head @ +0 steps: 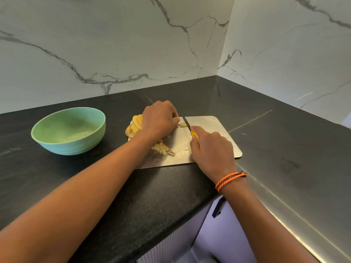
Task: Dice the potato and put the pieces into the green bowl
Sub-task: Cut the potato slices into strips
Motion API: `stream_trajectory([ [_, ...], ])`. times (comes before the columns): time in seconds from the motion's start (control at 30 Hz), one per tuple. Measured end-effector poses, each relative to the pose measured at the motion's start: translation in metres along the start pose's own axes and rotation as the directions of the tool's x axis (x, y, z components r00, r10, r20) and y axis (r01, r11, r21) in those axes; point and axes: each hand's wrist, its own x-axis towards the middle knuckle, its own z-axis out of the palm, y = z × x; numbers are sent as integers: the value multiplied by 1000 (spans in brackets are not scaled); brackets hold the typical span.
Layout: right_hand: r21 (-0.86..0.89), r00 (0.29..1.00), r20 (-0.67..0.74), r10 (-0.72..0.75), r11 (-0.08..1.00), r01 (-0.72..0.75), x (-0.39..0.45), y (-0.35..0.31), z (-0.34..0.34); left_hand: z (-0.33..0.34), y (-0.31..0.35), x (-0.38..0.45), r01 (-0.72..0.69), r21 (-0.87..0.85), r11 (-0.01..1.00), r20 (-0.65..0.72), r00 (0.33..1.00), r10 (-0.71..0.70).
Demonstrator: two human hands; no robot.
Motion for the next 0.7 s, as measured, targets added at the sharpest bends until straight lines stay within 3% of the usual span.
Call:
stream_trajectory([
  [0.27,-60,997,78,-18,998,22,3,-2,1,2,2,-1,-36,13,999,39,999,35],
  [0.57,12,994,108,-15,1000,14,-25,2,-10,4,5,-1,-26,-12,1000,37,999,26],
  [0.7,67,1000,-6,-25,997,26,-39,8,-26,3,5,0,-34,-34,999,71,997,37],
])
